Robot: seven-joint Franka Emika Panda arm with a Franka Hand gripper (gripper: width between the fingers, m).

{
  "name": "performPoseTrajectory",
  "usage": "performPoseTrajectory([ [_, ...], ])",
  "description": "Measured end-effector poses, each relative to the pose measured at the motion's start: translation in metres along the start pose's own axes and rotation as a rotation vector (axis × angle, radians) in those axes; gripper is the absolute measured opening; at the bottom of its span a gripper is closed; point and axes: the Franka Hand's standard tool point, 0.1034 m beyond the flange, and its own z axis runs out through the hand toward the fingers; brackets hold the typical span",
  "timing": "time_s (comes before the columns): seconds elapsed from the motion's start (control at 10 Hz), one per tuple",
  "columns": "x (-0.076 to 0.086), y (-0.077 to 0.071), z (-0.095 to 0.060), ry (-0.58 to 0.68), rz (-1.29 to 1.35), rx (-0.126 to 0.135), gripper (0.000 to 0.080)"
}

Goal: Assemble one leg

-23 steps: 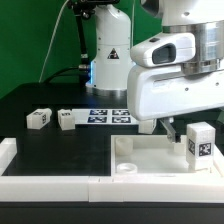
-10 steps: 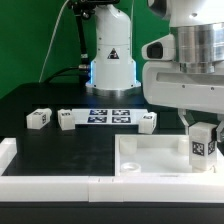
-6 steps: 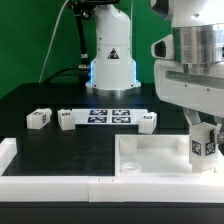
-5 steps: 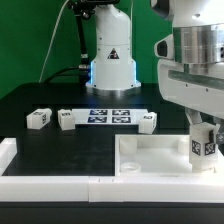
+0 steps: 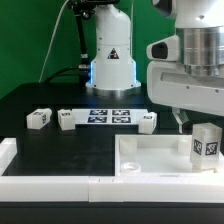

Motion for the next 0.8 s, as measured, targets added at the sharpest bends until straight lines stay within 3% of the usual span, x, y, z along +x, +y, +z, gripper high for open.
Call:
performPoseTrajectory([
  [0.6,0.0078,0.0025,0.0015,-0.009,-0.771,-0.011,0.0649],
  [0.8,0.0082,0.0030,0.0018,-0.010,-0.847,-0.010,0.0635],
])
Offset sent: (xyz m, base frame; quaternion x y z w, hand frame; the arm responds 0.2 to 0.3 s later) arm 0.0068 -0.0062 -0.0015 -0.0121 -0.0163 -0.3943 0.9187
